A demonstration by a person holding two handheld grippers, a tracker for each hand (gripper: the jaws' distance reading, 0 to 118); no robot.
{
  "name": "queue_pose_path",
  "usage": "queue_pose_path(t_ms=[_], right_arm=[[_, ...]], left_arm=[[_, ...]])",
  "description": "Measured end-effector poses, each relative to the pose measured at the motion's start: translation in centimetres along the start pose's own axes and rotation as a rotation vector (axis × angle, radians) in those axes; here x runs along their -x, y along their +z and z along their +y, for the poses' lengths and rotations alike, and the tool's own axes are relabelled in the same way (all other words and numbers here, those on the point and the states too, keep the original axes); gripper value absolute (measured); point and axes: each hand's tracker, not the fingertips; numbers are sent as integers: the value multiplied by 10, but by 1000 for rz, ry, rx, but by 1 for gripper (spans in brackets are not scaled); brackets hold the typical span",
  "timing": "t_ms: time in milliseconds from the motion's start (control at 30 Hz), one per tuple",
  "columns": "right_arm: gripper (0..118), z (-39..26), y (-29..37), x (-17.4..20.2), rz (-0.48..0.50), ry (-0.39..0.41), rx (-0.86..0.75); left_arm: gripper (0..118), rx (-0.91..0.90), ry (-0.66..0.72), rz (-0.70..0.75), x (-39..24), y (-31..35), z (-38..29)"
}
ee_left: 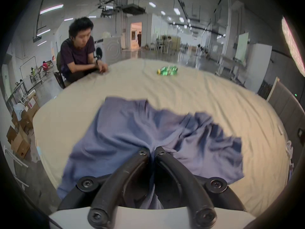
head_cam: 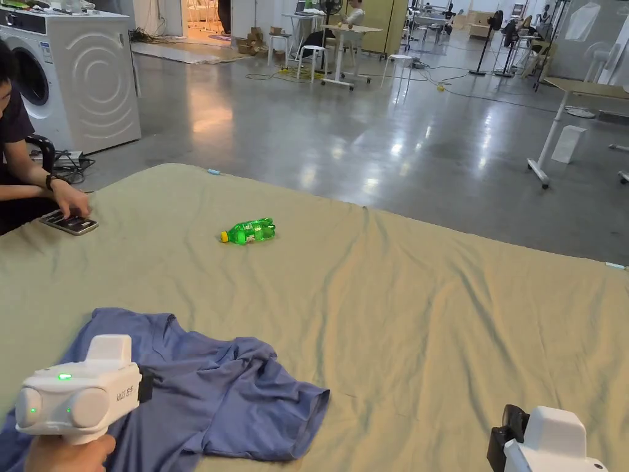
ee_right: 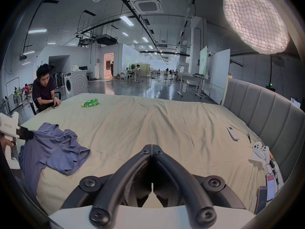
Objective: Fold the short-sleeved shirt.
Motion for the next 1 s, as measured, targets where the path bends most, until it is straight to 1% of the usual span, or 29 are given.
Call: queue_pose_path(t_ms=[133, 267, 367, 500, 533, 633, 800, 867, 1000], right_arm=[[0, 2, 2, -5, -3, -6, -16], [0, 15, 13, -14, -17, -23, -41], [0, 23, 22, -26, -37, -39, -66], [0, 34, 38, -44, -64, -62, -94], [0, 28, 32, -52, -73, -69, -102], [0, 30, 39, -68, -99, -74, -119], [0, 35, 53, -94, -155, -84, -138], [0, 35, 59, -107, -177, -97, -142], [0, 33, 69, -125, -209, -109, -143]], left_arm=[[6, -142, 7, -57, -22, 46, 37], [6, -276, -60, -137, -57, 91, 83], [6, -343, -93, -226, -90, 118, 116], [6, -401, -151, -340, -138, 144, 144], [6, -413, -161, -364, -151, 149, 148], [6, -440, -190, -452, -193, 160, 159], [6, -424, -253, -605, -272, 168, 161], [5, -405, -285, -653, -305, 169, 151], [5, -310, -337, -743, -368, 156, 117]])
